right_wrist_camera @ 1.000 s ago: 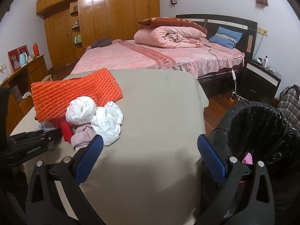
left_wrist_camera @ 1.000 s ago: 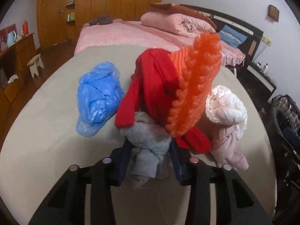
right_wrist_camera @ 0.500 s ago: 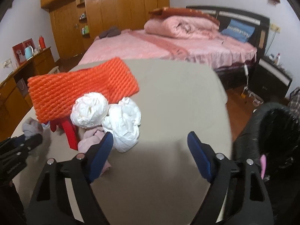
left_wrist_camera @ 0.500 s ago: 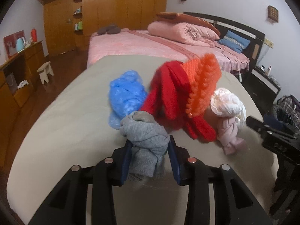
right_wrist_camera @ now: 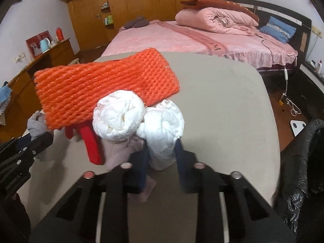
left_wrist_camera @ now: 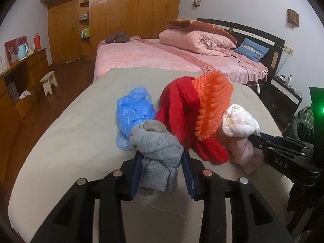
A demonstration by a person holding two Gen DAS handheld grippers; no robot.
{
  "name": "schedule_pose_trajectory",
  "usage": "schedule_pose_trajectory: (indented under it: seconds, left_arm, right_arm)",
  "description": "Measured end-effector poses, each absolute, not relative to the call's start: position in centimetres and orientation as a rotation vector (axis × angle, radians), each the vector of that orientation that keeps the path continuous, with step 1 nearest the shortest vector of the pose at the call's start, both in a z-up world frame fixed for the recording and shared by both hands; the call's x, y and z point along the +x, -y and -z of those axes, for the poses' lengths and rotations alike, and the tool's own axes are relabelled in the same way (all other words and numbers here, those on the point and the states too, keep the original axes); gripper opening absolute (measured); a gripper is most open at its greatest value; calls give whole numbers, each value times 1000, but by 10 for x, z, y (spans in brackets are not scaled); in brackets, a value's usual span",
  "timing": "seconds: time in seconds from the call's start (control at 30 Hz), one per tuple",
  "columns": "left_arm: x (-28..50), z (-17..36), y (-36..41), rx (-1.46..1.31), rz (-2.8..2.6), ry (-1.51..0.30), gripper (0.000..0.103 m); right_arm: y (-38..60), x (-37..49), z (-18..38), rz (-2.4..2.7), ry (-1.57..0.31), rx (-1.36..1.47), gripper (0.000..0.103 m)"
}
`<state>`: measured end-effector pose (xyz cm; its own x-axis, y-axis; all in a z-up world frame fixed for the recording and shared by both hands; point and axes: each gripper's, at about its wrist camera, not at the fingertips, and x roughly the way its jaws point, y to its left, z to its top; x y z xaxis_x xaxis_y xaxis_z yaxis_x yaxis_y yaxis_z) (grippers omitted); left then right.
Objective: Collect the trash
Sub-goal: 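Grasp the white cloth with the right tool while the left tool lifts the grey sock, then carry the sock and white cloth over the bin and open both tools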
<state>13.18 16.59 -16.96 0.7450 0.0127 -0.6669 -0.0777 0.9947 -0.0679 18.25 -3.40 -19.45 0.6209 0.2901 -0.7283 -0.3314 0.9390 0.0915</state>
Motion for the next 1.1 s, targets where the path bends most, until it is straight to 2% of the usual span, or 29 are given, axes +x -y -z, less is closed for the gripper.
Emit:
schedule_pose_trajectory:
  seconds: [1.1]
  left_arm:
    - [104,93,-79,-50,126,-578,37]
  right_arm:
    - [125,103,108,-246,-615,43,13]
